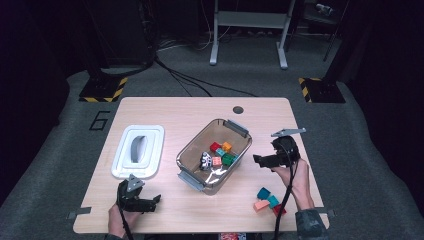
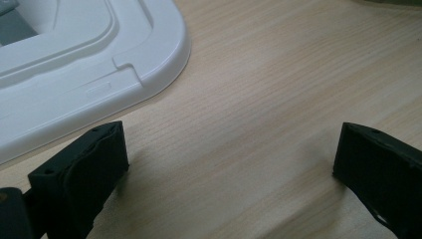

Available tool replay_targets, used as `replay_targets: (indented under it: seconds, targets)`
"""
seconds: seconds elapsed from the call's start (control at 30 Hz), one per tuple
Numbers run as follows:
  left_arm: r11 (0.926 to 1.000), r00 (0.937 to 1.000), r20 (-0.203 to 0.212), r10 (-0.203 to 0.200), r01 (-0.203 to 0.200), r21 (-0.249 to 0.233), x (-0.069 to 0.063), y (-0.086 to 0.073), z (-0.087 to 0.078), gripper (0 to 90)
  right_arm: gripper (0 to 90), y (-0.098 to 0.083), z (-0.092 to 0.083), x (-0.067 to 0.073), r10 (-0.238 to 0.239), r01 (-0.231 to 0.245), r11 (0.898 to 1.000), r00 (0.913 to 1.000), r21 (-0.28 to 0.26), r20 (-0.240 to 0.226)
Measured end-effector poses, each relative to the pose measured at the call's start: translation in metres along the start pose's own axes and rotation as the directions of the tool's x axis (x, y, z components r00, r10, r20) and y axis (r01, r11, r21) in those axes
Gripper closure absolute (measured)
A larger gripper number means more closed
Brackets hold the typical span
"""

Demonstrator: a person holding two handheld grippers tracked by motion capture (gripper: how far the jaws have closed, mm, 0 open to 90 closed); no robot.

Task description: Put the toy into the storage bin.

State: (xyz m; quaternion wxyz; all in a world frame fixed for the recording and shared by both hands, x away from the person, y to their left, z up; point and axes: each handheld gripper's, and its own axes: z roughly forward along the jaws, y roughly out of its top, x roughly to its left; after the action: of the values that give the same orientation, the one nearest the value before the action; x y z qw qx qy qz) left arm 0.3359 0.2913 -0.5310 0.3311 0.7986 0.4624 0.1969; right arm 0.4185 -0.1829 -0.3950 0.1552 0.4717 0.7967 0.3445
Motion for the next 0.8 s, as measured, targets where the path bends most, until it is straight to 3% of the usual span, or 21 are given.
replay_targets:
  seconds: [0.47,0.8]
  targets:
    - [1.0,1.0,0.003,0.0,0.0,0.003,0.0,0.0,0.0,0.5,0.0,-0.058,0.002,0.0,0.023,-0.022,0.998,0.9997,0.051,-0.008]
    - [1.0,1.0,0.002,0.001,-0.001,0.003,0.0,0.0,0.0,0.5,1.2,-0.088,0.017,0.002,0.03,-0.03,0.99,0.9995,0.137,0.0]
